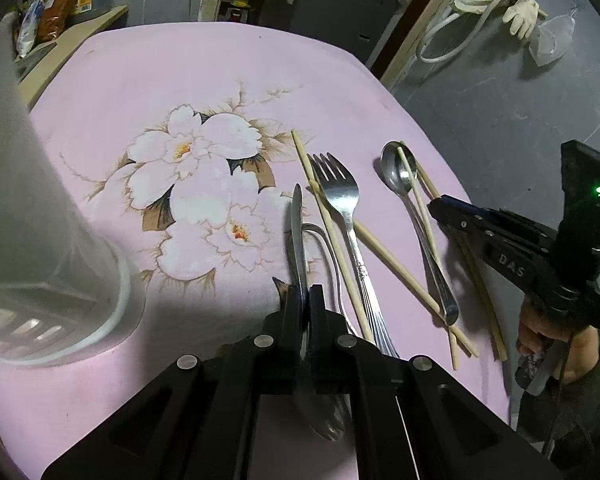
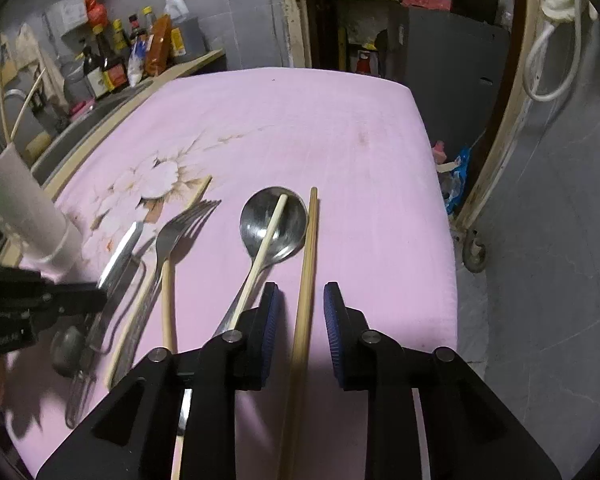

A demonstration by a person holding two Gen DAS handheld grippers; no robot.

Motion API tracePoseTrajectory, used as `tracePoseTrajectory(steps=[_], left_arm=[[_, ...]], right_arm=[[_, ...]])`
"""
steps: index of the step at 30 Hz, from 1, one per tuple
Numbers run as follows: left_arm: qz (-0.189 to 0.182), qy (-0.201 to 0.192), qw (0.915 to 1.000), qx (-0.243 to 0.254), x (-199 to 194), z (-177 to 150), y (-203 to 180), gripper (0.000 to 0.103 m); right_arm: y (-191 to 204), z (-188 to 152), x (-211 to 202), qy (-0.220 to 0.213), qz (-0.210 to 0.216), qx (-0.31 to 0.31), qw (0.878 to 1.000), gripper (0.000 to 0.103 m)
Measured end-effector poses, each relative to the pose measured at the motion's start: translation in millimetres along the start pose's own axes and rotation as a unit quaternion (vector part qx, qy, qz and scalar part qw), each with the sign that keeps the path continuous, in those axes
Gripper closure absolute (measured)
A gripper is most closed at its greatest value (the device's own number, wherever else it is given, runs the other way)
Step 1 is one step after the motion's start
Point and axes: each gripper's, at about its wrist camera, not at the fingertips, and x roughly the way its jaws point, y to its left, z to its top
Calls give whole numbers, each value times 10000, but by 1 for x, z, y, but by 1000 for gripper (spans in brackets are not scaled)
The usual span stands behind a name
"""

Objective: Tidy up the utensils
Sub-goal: 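Lift the knife and chopstick upright and carry both over the white holder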

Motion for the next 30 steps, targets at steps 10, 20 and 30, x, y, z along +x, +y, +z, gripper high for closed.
tracePoseTrajectory(steps=[10, 20, 30], left_arm=[[-169, -521, 9983, 197, -31, -24, -2, 103], [263, -1988, 9765, 792, -71, -45, -26, 103], [566, -3106, 9431, 1042, -127, -34, -32, 103]], right_arm=[[-12, -30, -34, -472, 455, 720, 9952, 99], [28, -48, -103, -2386, 215, 412, 9700, 99], [84, -23, -145, -3769, 325, -104, 9256, 99]])
